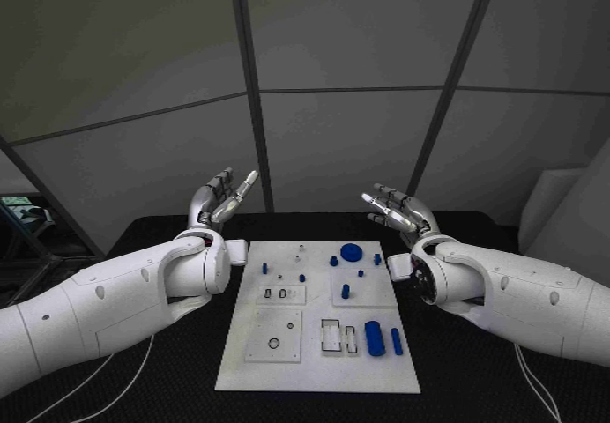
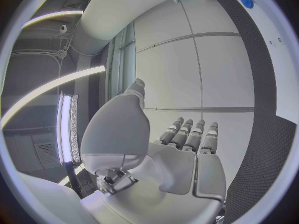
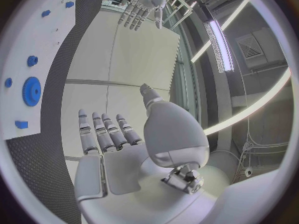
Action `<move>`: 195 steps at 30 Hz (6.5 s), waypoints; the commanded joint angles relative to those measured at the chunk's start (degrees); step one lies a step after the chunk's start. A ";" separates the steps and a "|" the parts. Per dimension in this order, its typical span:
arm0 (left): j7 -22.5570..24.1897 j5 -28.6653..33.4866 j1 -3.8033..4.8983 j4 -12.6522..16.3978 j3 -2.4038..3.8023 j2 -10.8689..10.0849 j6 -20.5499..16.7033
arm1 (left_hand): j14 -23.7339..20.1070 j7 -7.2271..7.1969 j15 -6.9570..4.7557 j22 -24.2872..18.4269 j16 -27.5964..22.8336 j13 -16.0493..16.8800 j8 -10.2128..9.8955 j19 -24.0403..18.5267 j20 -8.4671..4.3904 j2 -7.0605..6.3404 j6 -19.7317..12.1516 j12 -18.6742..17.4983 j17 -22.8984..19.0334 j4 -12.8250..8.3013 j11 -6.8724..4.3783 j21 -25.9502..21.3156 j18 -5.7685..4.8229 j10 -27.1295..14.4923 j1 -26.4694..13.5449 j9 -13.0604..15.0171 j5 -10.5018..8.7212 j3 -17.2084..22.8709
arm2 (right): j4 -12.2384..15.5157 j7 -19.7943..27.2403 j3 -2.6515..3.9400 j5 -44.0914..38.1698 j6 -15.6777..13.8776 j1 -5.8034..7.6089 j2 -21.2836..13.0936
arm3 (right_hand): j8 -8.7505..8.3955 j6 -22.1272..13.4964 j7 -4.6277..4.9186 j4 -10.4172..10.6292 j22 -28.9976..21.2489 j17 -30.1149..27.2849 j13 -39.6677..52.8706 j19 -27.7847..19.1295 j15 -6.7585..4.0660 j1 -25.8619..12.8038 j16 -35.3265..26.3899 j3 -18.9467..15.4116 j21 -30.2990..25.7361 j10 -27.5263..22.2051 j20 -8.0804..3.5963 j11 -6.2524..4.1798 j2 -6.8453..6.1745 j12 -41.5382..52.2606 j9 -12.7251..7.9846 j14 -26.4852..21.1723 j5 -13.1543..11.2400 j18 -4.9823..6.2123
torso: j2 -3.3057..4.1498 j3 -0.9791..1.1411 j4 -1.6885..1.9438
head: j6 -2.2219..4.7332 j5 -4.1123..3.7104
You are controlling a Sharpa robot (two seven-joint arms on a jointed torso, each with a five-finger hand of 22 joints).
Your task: Assemble the parts on the task board
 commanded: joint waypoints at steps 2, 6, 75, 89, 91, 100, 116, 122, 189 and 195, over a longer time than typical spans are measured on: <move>2.34 0.27 0.12 -0.03 0.08 0.11 2.34 | 0.68 4.16 0.48 0.09 0.32 0.11 0.35 0.23 0.92 -0.45 0.83 0.26 0.14 0.87 0.41 0.38 0.13 0.66 2.68 0.13 0.63 -0.04 | -1.68 -4.74 0.19 -7.23 9.72 0.39 0.59 | 0.50 3.01 7.41 -1.22 0.42 0.46 0.37 2.54 1.04 4.58 0.92 0.78 0.96 4.28 0.47 1.02 0.18 0.71 0.32 5.32 0.51 1.91 | -0.01 -0.01 -0.02 | -0.01 -0.01; 1.98 0.27 0.12 -0.23 0.08 -0.05 2.63 | 1.89 4.95 0.97 0.31 0.55 0.20 0.50 1.10 0.97 -0.40 1.49 0.38 0.30 0.86 1.12 0.68 0.69 1.27 2.88 0.23 0.64 0.05 | -2.12 -4.98 0.25 -15.78 7.86 0.49 0.54 | 2.55 14.19 7.42 -4.59 2.05 1.64 1.58 12.38 -0.11 9.22 3.85 1.94 4.23 19.81 0.44 0.76 0.04 3.30 1.47 22.02 -0.43 3.70 | 0.01 0.00 -0.09 | -0.57 0.05; -5.67 -6.00 0.34 19.54 0.10 -11.84 11.28 | 51.74 4.31 -5.23 10.15 12.28 2.43 5.32 44.03 -3.11 7.79 41.69 5.57 9.44 -6.31 -1.19 22.22 3.25 48.60 10.10 2.18 -0.62 2.36 | -3.08 -32.58 0.30 -86.43 26.16 8.09 4.31 | 2.04 40.44 -0.29 -1.87 30.87 47.71 1.47 38.19 -11.96 11.94 59.90 17.38 51.11 43.93 -10.46 -7.79 -11.52 1.93 1.87 63.00 -4.20 5.19 | 9.90 -1.50 3.58 | 1.31 -4.21; -5.89 -6.00 0.34 19.49 0.10 -11.80 11.42 | 51.56 4.51 -5.12 10.14 12.06 2.41 5.04 43.88 -3.03 7.86 41.52 5.25 9.55 -6.38 -1.03 22.20 3.25 48.37 9.95 2.17 -0.63 2.26 | -4.14 -31.97 0.29 -86.45 26.46 8.08 5.04 | 2.17 41.15 -0.32 -1.00 39.47 56.02 1.52 41.03 -12.17 12.97 67.67 20.59 58.16 45.95 -10.61 -8.15 -10.74 2.18 1.94 63.53 -4.47 4.05 | 10.34 -1.38 3.71 | 1.14 -4.36; -5.93 -6.00 0.34 19.48 0.10 -11.79 11.45 | 51.53 4.56 -5.08 10.15 12.00 2.41 4.96 43.84 -2.99 7.91 41.48 5.15 9.59 -6.36 -0.99 22.19 3.25 48.30 9.84 2.17 -0.63 2.20 | -4.37 -31.76 0.29 -86.41 26.41 8.08 5.24 | 2.30 41.57 -0.38 -0.82 41.18 57.49 1.57 41.65 -12.28 13.06 69.01 21.33 59.50 46.79 -10.68 -8.32 -10.59 2.33 1.98 63.62 -4.58 3.81 | 10.39 -1.38 3.71 | 1.06 -4.30; -5.99 -6.00 0.34 19.37 0.10 -11.73 11.53 | 51.51 4.60 -5.05 10.15 11.95 2.41 4.88 43.79 -2.97 7.95 41.43 5.05 9.63 -6.34 -0.95 22.19 3.25 48.22 9.74 2.17 -0.64 2.15 | -5.39 -31.33 0.28 -86.34 26.41 8.08 5.80 | 2.41 42.38 -0.46 -0.62 43.63 59.51 1.58 42.10 -12.47 13.30 71.16 23.09 61.66 48.27 -10.84 -8.54 -10.47 2.24 2.03 63.50 -4.75 3.52 | 10.51 -1.42 3.77 | 0.89 -4.22; -6.17 -5.99 0.34 19.13 0.10 -11.87 11.32 | 51.46 4.79 -4.96 10.15 11.81 2.40 4.59 43.67 -2.88 8.05 41.23 4.71 9.78 -6.37 -0.79 22.20 3.25 47.90 9.52 2.17 -0.64 2.00 | -4.05 -31.40 0.27 -86.27 18.57 8.06 5.31 | 3.35 45.19 -0.39 -1.63 45.95 60.72 1.93 42.23 -12.83 14.66 72.83 25.12 63.84 51.22 -11.12 -9.06 -9.84 2.70 2.39 63.25 -6.44 3.31 | 10.64 -1.44 3.78 | 0.99 -4.20; -6.13 -5.96 0.34 18.91 0.10 -11.87 11.36 | 51.21 4.85 -4.85 10.11 11.57 2.43 4.48 43.43 -2.80 8.14 41.25 4.57 9.84 -6.34 -0.72 22.11 3.23 47.86 9.28 2.21 -0.64 1.85 | -2.43 -32.17 0.29 -85.82 11.49 8.06 4.64 | 3.29 45.36 -0.37 -1.99 46.37 60.99 1.83 42.21 -12.87 14.95 73.11 25.59 64.22 51.19 -11.18 -9.03 -9.95 2.43 2.35 63.20 -6.67 3.26 | 10.66 -1.50 3.88 | 1.40 -4.19; -6.26 -5.62 0.43 18.35 0.12 -11.26 11.43 | 50.39 4.96 -4.56 9.95 10.63 2.40 4.10 42.64 -2.53 8.31 41.19 4.00 9.96 -6.68 -0.52 21.77 3.22 47.43 9.18 2.25 -0.62 1.58 | -15.47 -36.29 0.17 -86.42 12.46 8.10 17.03 | 2.38 44.91 0.01 -1.28 48.36 64.06 1.64 42.62 -12.61 13.15 75.67 26.31 65.96 50.54 -10.89 -8.67 -10.88 1.74 2.03 63.52 -5.59 2.98 | 11.68 -1.57 4.65 | 1.72 -3.53; -6.34 -5.62 0.43 18.33 0.12 -11.27 11.49 | 50.38 4.97 -4.55 9.95 10.60 2.39 4.07 42.62 -2.52 8.32 41.16 3.96 9.97 -6.70 -0.50 21.77 3.22 47.37 9.18 2.24 -0.62 1.57 | -15.45 -35.74 0.17 -86.44 12.74 8.10 17.07 | 2.22 44.70 0.07 -1.24 48.29 64.07 1.60 42.46 -12.52 12.87 75.78 26.25 65.97 50.20 -10.82 -8.56 -11.27 1.66 1.98 63.47 -5.51 3.01 | 11.70 -1.61 4.71 | 1.73 -3.55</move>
